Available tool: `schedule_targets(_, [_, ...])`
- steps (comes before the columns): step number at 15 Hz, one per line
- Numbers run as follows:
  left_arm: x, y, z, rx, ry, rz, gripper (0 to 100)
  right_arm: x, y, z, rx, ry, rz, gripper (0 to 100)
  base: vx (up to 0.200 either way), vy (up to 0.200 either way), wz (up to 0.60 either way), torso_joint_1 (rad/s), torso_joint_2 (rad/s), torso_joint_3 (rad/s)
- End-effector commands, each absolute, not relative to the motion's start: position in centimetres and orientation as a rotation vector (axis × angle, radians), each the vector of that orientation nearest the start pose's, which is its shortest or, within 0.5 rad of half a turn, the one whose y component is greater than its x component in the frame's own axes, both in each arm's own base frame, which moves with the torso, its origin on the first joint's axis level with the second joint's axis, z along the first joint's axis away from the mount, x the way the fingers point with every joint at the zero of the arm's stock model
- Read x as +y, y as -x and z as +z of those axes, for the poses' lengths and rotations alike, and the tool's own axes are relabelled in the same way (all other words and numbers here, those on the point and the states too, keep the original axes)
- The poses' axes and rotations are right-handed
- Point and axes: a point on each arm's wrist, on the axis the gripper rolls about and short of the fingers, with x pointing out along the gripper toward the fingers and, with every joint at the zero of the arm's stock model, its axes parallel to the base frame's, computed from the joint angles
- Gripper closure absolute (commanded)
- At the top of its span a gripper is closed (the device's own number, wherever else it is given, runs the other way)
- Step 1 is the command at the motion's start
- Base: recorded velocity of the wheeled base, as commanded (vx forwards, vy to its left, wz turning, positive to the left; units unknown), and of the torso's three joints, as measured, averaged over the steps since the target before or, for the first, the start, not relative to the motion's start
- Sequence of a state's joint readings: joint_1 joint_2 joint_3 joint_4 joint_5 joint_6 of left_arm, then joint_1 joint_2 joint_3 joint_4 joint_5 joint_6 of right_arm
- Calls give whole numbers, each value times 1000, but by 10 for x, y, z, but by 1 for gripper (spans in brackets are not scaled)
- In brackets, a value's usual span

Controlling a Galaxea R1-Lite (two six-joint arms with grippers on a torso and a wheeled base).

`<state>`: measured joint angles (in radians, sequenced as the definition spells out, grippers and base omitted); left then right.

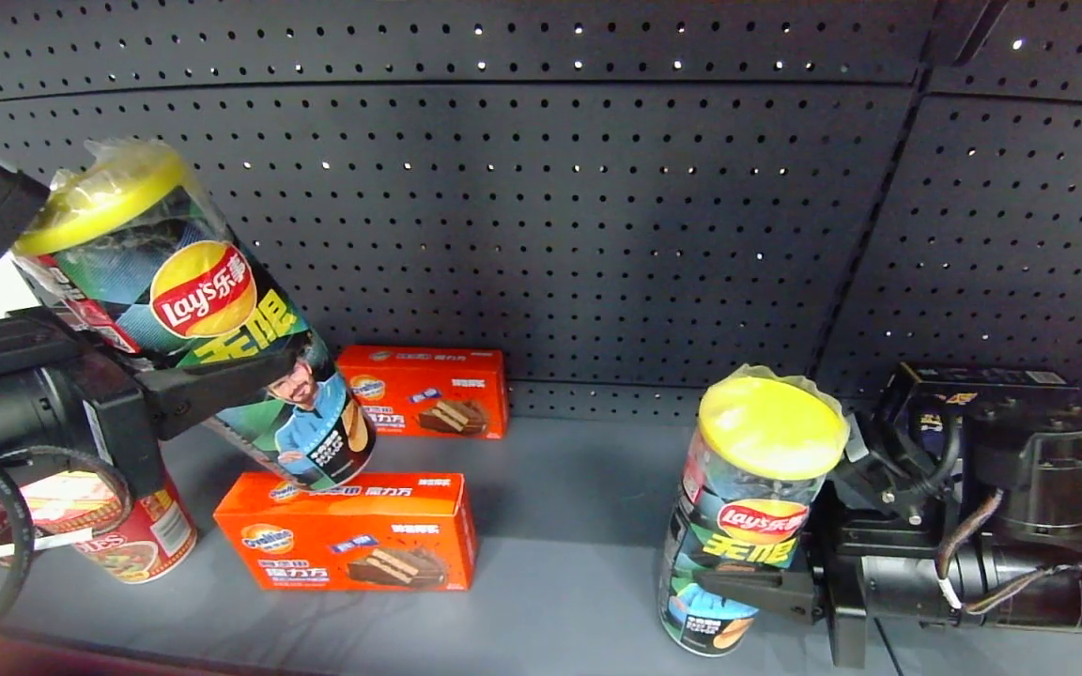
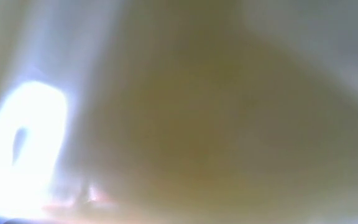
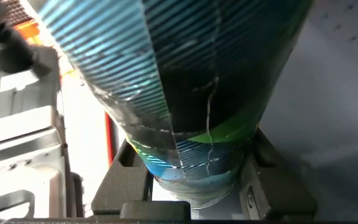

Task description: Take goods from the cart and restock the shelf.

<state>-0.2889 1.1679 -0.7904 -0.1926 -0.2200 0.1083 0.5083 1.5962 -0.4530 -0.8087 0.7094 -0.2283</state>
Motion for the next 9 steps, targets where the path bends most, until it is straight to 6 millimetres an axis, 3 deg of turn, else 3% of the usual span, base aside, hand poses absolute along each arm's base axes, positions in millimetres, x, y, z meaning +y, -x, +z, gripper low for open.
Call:
schedule_targets(1, [-54,-164,263,158,-113,-514,100,130,-197,136,233,161,1255,100,0,0,0,0,0,0])
schedule_targets(9, [-54,-165,262,161,-113,-513,100,137,-199,132,234,157,1280,100,0,0,0,0,0,0])
